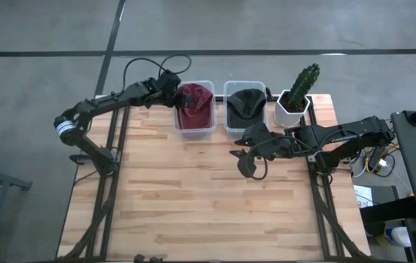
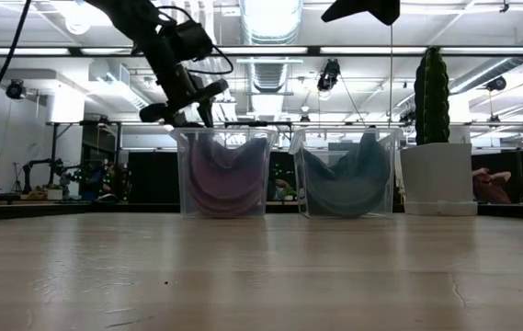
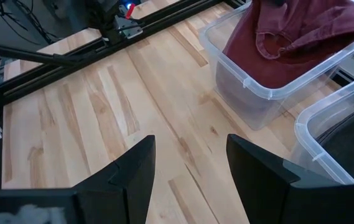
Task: Pick & Place hat
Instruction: Put the red cap into the left transparent bin, then return to Home Position
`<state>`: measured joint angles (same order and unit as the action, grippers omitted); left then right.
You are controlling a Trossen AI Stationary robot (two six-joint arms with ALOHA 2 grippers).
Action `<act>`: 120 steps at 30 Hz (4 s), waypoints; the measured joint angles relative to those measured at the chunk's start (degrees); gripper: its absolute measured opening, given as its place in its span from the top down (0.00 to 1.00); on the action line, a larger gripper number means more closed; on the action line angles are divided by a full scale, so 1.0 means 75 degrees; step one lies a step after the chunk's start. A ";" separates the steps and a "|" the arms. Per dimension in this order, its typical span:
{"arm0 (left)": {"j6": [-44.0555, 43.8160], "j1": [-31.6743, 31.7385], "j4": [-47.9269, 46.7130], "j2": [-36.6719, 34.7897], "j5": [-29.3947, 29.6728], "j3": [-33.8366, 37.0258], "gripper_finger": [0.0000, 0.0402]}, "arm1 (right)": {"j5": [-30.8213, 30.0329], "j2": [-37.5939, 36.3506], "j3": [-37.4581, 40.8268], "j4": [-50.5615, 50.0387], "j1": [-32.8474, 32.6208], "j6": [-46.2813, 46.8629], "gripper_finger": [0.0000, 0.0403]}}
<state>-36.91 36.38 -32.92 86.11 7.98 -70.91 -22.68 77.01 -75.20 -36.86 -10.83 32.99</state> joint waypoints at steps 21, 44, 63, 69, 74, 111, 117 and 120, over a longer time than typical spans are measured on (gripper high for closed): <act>0.0220 -0.0009 0.0212 0.0704 -0.0514 -0.0254 0.49 | -0.0198 0.0000 0.0000 -0.0006 0.0000 0.0000 0.52; 0.0353 -0.0006 0.0644 -0.0360 -0.0943 -0.0989 0.49 | -0.0175 0.0000 0.0000 -0.0023 -0.0006 0.0001 0.52; -0.0762 -0.3920 -0.0143 -0.0478 0.0190 -0.0382 0.49 | -0.0181 0.0000 0.0000 -0.0047 0.0000 -0.0105 0.52; -0.1206 -0.4030 -0.0103 -0.0472 0.0369 0.0437 0.49 | -0.0181 0.0000 0.0000 -0.0047 -0.0003 -0.0167 0.52; -0.1500 -0.4097 0.0054 -0.0472 0.0499 0.0853 0.49 | -0.0181 0.0000 0.0000 -0.0047 -0.0006 -0.0166 0.52; -0.1212 -0.3812 -0.0070 -0.0468 0.1892 0.1198 0.49 | -0.0146 0.0000 0.0000 -0.0050 -0.0006 -0.0137 0.52; -0.1264 -0.4037 -0.0259 -0.0651 0.1528 0.0738 0.49 | -0.0153 -0.0185 0.0000 -0.0427 -0.0006 -0.0450 0.52; -0.0940 -0.4284 -0.0433 -0.0994 0.1674 0.0430 0.49 | -0.0176 -0.0520 0.0000 -0.0814 -0.0006 -0.0820 0.52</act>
<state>-43.96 4.25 -36.16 78.65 20.54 -67.69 -24.00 73.11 -75.20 -42.97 -10.87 26.84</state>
